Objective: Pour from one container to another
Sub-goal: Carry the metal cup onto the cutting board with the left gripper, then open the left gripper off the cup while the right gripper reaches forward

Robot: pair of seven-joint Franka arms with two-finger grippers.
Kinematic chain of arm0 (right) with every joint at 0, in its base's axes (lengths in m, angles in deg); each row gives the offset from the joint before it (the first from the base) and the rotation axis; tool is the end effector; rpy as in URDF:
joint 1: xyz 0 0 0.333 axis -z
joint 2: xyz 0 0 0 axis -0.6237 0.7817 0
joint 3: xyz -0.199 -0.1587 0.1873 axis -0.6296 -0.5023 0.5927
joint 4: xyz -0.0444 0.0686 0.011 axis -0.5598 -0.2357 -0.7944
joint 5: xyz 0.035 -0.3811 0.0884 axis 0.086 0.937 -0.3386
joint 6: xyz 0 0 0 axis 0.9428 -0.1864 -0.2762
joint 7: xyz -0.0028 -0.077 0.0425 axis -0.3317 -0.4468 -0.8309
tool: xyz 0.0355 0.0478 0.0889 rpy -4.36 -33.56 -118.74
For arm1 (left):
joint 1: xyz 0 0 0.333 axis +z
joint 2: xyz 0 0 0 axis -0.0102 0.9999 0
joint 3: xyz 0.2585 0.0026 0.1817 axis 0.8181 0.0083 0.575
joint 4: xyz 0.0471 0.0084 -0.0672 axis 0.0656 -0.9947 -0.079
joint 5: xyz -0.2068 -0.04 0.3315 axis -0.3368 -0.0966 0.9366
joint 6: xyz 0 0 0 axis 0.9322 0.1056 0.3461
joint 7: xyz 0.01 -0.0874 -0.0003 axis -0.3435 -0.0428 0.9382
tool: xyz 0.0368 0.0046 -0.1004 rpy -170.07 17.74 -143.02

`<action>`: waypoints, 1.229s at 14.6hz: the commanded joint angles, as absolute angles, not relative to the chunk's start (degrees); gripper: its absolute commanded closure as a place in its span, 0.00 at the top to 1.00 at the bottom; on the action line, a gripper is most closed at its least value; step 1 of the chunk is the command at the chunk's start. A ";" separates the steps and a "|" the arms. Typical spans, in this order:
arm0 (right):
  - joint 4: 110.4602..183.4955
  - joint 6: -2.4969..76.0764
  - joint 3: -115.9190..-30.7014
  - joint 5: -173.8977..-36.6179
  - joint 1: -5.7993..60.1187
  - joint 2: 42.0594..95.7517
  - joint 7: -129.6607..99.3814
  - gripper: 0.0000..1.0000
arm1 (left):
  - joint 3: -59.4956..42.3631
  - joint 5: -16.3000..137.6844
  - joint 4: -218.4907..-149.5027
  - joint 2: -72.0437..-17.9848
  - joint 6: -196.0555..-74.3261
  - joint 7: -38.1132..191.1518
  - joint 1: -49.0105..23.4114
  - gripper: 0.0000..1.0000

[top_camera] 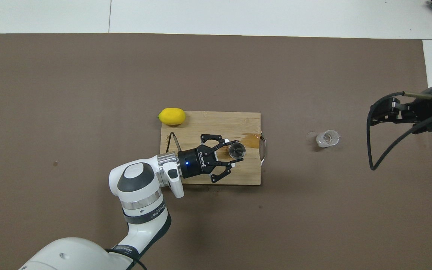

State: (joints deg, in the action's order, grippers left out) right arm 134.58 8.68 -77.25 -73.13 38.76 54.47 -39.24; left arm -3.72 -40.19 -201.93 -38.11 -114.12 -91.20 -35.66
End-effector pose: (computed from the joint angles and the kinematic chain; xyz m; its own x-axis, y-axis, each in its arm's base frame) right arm 0.5556 0.0268 0.6065 0.9738 -0.2241 -0.0393 -0.2226 -0.9741 0.0383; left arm 0.4472 -0.3466 0.2658 -0.0067 -0.0702 0.9975 -0.9828 -0.1835 -0.0195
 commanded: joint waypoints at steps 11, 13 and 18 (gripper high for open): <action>145.68 21.03 -77.08 -83.36 45.43 55.58 -80.42 0.91 | -3.25 -42.49 -203.73 -37.67 -115.64 -93.17 -36.18 1.00; 146.24 22.11 -77.17 -85.91 47.80 58.64 -81.67 0.92 | -3.25 -42.32 -203.99 -38.11 -114.50 -92.47 -35.39 1.00; 146.23 25.53 -77.08 -91.97 51.68 66.38 -82.02 0.94 | -2.90 -41.09 -209.87 -40.74 -110.28 -91.50 -32.93 1.00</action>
State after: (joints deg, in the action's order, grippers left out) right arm 146.25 23.73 -77.56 -89.52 51.42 64.00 -80.76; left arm -3.09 -41.23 -205.24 -37.68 -112.92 -91.62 -34.25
